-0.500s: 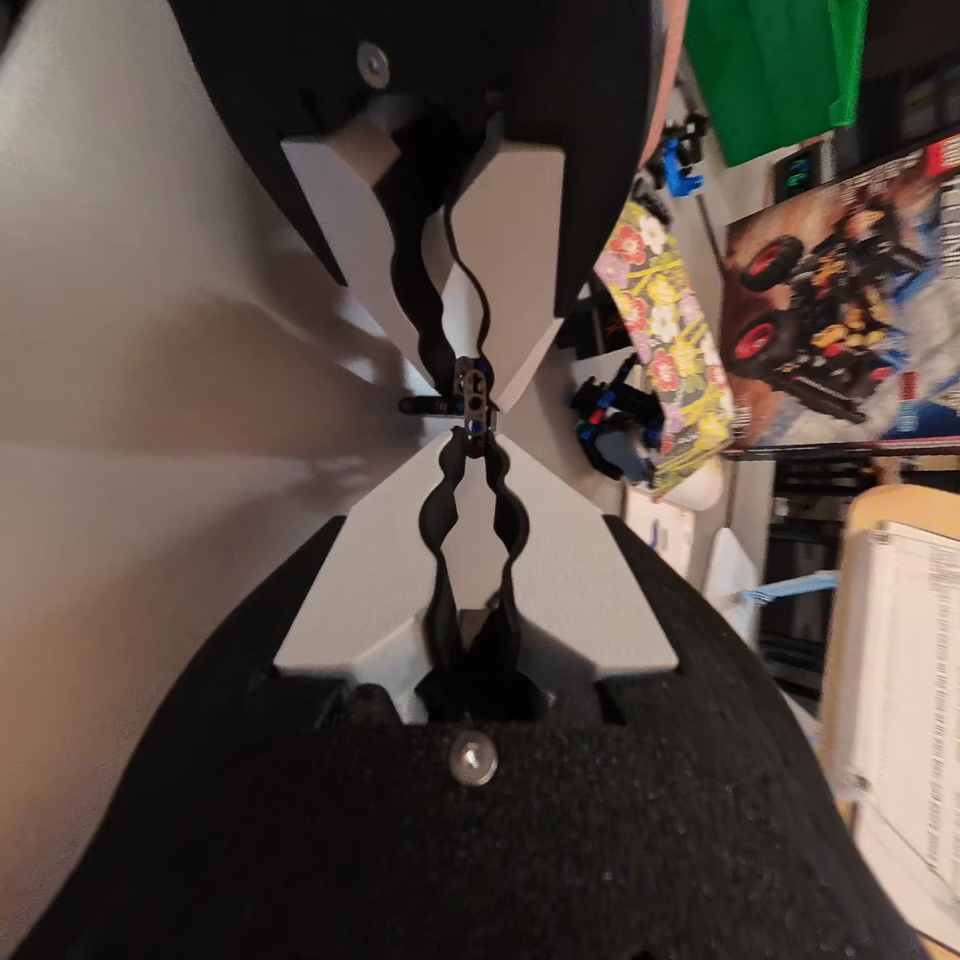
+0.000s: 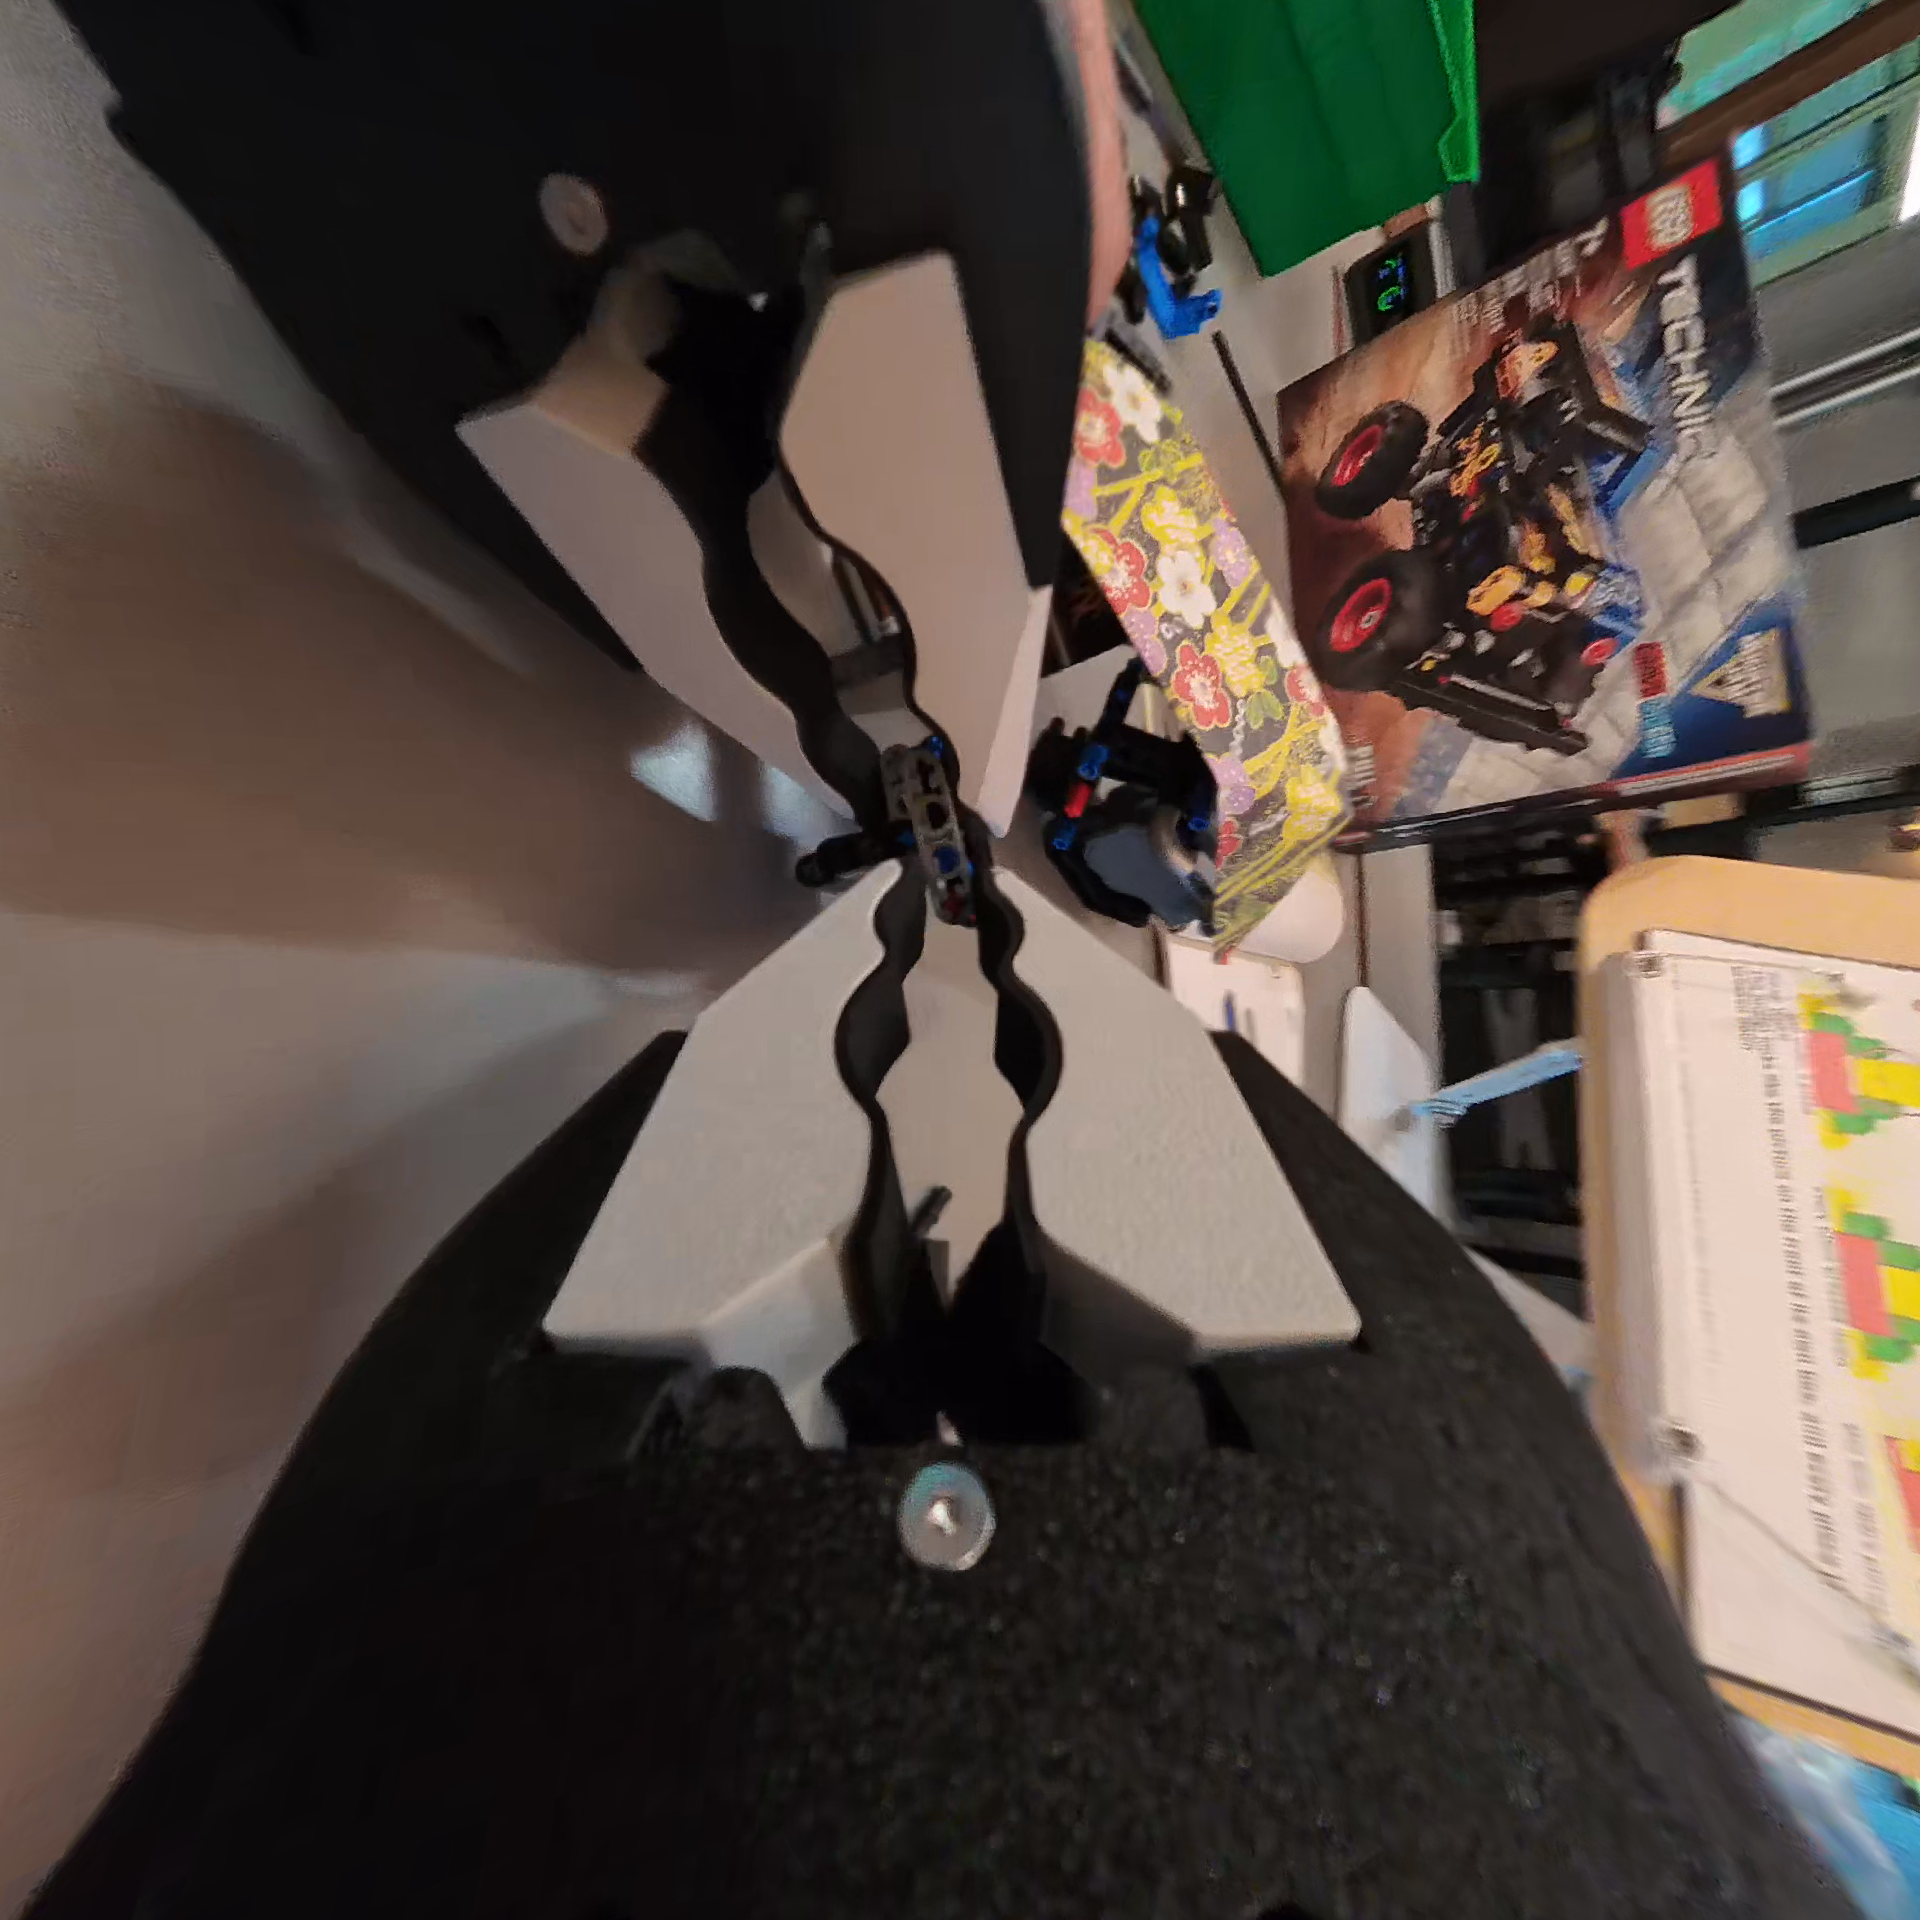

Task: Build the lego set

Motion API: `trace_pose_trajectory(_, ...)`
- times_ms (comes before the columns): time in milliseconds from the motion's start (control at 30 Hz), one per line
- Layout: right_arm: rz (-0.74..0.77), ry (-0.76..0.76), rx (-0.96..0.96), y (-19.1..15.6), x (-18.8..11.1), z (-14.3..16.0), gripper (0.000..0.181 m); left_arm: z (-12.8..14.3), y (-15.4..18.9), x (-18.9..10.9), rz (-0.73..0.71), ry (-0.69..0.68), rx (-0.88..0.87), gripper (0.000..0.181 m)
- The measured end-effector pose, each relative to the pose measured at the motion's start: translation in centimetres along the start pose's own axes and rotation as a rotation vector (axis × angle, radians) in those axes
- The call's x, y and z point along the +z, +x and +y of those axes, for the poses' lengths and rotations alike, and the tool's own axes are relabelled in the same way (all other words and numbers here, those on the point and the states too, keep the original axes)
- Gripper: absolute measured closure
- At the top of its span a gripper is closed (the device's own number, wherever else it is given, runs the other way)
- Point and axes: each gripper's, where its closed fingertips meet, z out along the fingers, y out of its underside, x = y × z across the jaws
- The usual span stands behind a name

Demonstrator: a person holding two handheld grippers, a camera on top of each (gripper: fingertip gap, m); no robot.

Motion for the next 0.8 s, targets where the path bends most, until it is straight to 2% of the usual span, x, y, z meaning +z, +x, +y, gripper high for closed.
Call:
trace_pose_trajectory(67,-0.031,0.01,0.055,0.1,0.0,-0.1,0.17,-0.4,-0.2,-0.2,0.005,0.031,-0.042,0.165)
trace_pose_trajectory(267,-0.018,-0.024,0.009,0.2,-0.2,0.5,0.16,0.1,0.0,0.2,0.045,0.021,-0.085,0.165)
trace_pose_trajectory(333,-0.059,0.031,0.07,0.3,-0.8,0.0,0.156,0.2,-0.3,0.2,0.027,0.023,-0.088,0.165)
trace_pose_trajectory(400,-0.149,0.132,0.209,0.4,-1.7,-0.9,0.145,0.2,-0.8,0.1,-0.017,0.039,-0.078,0.165)
trace_pose_trajectory(467,-0.25,0.219,0.44,1.4,-2.3,-1.0,0.134,0.0,-1.6,-0.2,-0.087,0.07,-0.059,0.166)
trace_pose_trajectory(533,-0.375,0.252,0.658,1.7,-1.9,-0.5,0.103,-0.3,-2.3,-0.8,-0.159,0.101,-0.036,0.164)
trace_pose_trajectory(567,-0.425,0.274,0.736,1.6,-1.5,-0.6,0.098,-0.5,-2.4,-1.0,-0.178,0.111,-0.028,0.166)
trace_pose_trajectory(700,-0.499,0.328,0.835,0.6,-0.6,-1.8,0.098,-1.3,-2.4,-1.6,-0.227,0.129,0.032,0.166)
trace_pose_trajectory(800,-0.478,0.289,0.8,0.4,-0.4,-1.7,0.12,-1.7,-2.1,-1.9,-0.26,0.136,0.086,0.166)
